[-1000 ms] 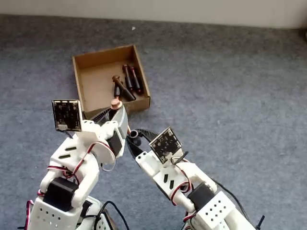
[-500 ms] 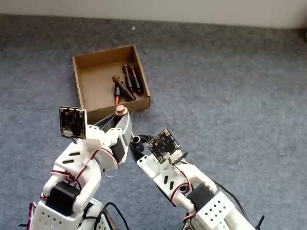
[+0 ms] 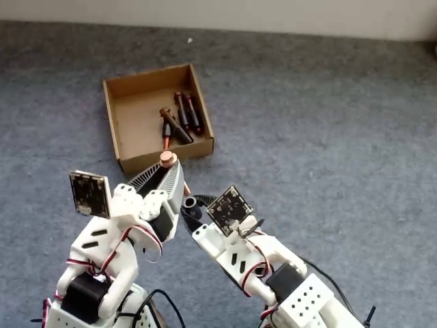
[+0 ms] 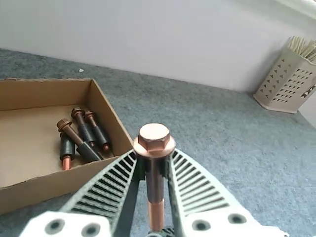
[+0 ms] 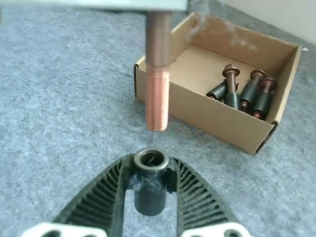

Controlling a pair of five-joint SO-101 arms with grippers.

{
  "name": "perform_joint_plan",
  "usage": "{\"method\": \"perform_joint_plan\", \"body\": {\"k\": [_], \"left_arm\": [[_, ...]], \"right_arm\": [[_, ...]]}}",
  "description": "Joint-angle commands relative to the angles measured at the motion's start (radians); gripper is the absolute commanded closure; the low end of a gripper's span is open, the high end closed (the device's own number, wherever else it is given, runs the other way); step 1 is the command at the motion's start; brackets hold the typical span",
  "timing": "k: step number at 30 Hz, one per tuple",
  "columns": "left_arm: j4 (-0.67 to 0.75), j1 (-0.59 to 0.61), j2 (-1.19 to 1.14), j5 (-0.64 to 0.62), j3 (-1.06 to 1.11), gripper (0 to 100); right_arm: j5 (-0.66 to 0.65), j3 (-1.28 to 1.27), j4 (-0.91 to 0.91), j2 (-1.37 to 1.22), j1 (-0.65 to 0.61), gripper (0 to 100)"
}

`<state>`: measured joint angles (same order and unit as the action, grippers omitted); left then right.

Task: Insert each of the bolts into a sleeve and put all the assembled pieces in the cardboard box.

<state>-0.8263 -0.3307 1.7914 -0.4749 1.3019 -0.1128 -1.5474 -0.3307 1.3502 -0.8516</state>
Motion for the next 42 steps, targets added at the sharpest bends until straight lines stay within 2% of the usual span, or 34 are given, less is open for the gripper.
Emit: {"method": "perform_joint_plan", "body": {"k": [1, 8, 13, 20, 26, 32, 42], "left_arm": [[-0.021, -0.016, 0.039, 0.014, -0.019, 99], [-0.132, -0.056, 0.035, 0.014, -0.031, 99], [-0.144, -0.059, 0.035, 0.012, -0.022, 99], [-0.144, -0.059, 0.035, 0.012, -0.022, 99], [-0.152, -0.091, 0.035, 0.011, -0.022, 99], [-0.282, -0.163, 0.035, 0.012, -0.047, 99], [-0.302, -0.162, 0.035, 0.012, -0.041, 99]], "right_arm": [[-0.008, 0.019, -0.002, 0.018, -0.015, 99.4], [-0.011, 0.05, -0.001, 0.05, -0.015, 99.4], [-0.074, 0.053, -0.007, 0.13, -0.027, 99.4], [-0.075, 0.061, -0.151, 0.236, -0.084, 99.4], [-0.077, 0.056, -0.151, 0.272, -0.077, 99.4], [-0.072, 0.061, -0.151, 0.277, -0.033, 99.4], [-0.072, 0.061, -0.151, 0.278, -0.022, 99.4]]}}
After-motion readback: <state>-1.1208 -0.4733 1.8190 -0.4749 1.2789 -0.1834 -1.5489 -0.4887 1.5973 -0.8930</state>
